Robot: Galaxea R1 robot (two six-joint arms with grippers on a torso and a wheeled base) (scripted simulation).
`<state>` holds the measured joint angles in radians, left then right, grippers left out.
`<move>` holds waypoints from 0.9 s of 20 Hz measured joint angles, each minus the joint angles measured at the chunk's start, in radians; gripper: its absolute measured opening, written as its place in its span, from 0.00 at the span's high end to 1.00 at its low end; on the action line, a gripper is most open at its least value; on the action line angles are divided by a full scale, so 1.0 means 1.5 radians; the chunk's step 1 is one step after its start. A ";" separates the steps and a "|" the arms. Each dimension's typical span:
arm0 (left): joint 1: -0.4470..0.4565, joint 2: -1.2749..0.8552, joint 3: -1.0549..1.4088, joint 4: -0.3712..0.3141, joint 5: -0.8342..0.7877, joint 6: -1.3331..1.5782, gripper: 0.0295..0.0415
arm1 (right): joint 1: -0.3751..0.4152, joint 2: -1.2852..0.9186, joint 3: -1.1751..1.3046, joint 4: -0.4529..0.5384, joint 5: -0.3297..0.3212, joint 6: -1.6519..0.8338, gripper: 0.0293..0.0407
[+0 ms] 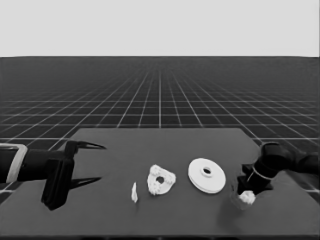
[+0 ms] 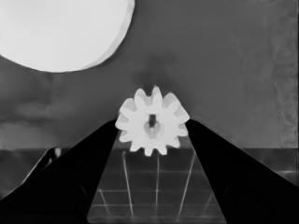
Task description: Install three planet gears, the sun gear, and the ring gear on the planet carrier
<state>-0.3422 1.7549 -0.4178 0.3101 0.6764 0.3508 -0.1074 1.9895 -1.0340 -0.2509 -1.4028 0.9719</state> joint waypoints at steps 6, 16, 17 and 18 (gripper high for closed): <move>0.000 0.000 0.000 0.000 0.000 0.000 0.25 | 0.062 -0.010 0.015 0.050 -0.035 0.000 0.86; 0.000 0.000 0.000 0.000 0.000 0.000 0.25 | 0.092 0.704 -0.419 0.060 -0.093 0.277 0.86; 0.000 0.000 0.000 0.000 0.000 0.000 0.25 | 0.092 0.710 -0.431 0.061 -0.092 0.271 0.86; 0.000 0.000 0.000 0.000 0.000 0.000 0.25 | 0.092 0.714 -0.438 0.061 -0.092 0.268 0.86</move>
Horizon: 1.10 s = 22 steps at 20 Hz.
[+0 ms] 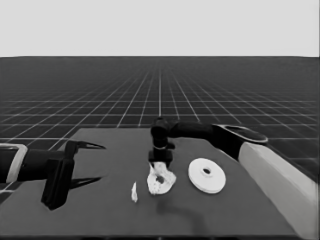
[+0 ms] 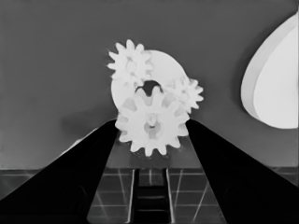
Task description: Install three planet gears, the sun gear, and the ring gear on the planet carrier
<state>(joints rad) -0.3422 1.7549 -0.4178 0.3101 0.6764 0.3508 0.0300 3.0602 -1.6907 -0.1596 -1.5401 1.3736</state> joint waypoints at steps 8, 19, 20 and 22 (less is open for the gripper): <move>0.000 0.000 0.000 0.000 0.000 0.000 0.25 | -0.081 0.017 -0.057 -0.076 0.026 -0.034 0.86; 0.000 0.000 0.000 0.000 0.000 0.000 0.25 | -0.086 0.018 -0.057 -0.077 0.026 0.018 0.86; 0.000 0.000 0.000 0.000 0.000 0.000 0.25 | -0.088 0.017 -0.058 -0.077 0.026 0.025 0.86; 0.000 0.000 0.000 0.000 0.000 0.000 0.25 | -0.090 0.016 -0.058 -0.077 0.026 0.039 0.86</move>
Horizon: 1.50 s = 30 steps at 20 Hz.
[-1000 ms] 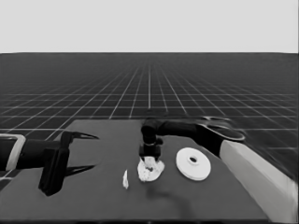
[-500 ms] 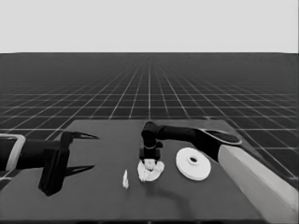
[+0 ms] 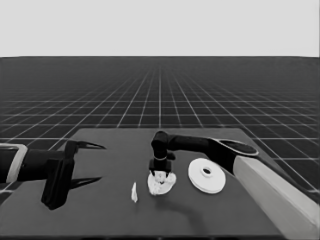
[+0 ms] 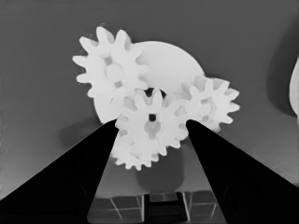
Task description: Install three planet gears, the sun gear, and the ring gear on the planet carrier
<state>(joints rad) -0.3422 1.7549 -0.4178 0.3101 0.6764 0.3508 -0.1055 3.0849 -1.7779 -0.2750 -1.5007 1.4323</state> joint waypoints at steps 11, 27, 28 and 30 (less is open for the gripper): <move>0.000 0.000 0.000 0.000 0.000 0.000 0.25 | -0.001 0.000 0.000 0.000 0.000 0.077 0.86; 0.000 0.000 0.000 0.000 0.000 0.000 0.25 | -0.001 0.000 0.000 0.000 0.000 0.188 0.86; 0.000 0.000 0.000 0.000 0.000 0.000 0.25 | -0.001 0.000 0.000 0.000 0.000 0.195 0.86; 0.000 0.000 0.000 0.000 0.000 0.000 0.25 | -0.001 0.000 0.000 0.000 0.000 0.209 0.86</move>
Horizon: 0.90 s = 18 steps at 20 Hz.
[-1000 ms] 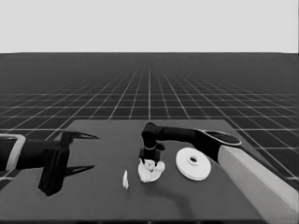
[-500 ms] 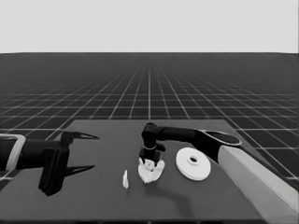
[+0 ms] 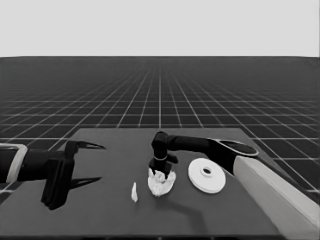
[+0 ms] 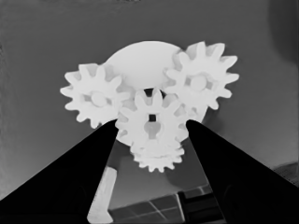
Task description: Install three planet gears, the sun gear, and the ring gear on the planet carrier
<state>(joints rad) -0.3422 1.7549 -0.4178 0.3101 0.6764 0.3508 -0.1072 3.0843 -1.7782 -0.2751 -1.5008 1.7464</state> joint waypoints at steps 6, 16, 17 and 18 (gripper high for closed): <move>0.000 0.000 0.000 0.000 0.000 0.000 0.25 | 0.000 0.000 0.000 0.000 0.000 0.042 0.86; 0.000 0.000 0.000 0.000 0.000 0.000 0.25 | 0.000 0.000 0.000 0.000 0.000 0.112 0.86; 0.000 0.000 0.000 0.000 0.000 0.000 0.25 | 0.000 0.000 0.000 0.000 0.000 0.119 0.86; 0.000 0.000 0.000 0.000 0.000 0.000 0.25 | 0.000 0.000 0.000 0.000 0.000 0.126 0.86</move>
<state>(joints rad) -0.3422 1.7549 -0.4178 0.3101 0.6764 0.3508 -0.1073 3.0844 -1.7783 -0.2751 -1.5008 1.9349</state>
